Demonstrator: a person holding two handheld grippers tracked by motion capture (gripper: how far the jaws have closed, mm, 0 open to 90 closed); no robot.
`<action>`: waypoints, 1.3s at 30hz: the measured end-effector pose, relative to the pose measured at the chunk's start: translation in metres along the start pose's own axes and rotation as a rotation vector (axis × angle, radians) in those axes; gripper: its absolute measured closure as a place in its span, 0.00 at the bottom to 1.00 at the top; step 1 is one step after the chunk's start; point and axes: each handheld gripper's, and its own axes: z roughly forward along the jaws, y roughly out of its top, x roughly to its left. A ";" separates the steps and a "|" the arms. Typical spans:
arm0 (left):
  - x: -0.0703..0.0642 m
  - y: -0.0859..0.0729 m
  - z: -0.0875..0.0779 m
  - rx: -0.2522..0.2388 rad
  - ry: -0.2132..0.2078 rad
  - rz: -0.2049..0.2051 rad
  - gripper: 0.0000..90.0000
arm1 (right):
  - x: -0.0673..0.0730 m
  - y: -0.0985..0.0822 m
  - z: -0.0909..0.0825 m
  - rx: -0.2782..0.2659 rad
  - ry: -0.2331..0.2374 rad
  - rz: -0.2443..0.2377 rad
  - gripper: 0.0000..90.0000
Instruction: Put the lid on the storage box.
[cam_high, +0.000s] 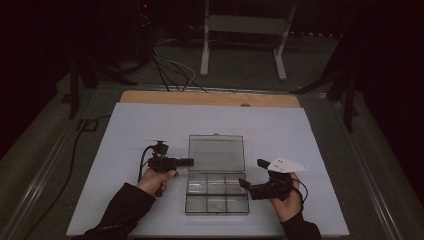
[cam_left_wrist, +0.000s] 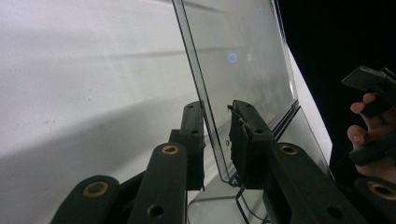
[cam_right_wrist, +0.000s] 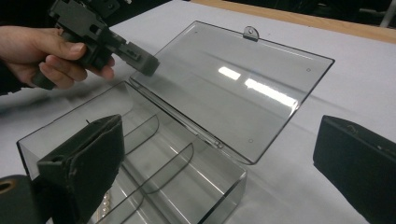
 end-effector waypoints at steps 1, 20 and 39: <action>0.000 0.000 0.000 -0.002 -0.001 0.003 0.86 | 0.000 0.000 0.000 0.000 0.000 0.000 0.03; -0.004 0.000 -0.007 -0.031 -0.018 0.097 0.93 | -0.001 -0.001 -0.001 -0.004 -0.003 0.007 0.03; -0.008 -0.003 -0.012 -0.057 -0.017 0.242 0.95 | -0.003 -0.002 -0.002 -0.004 0.004 0.021 0.03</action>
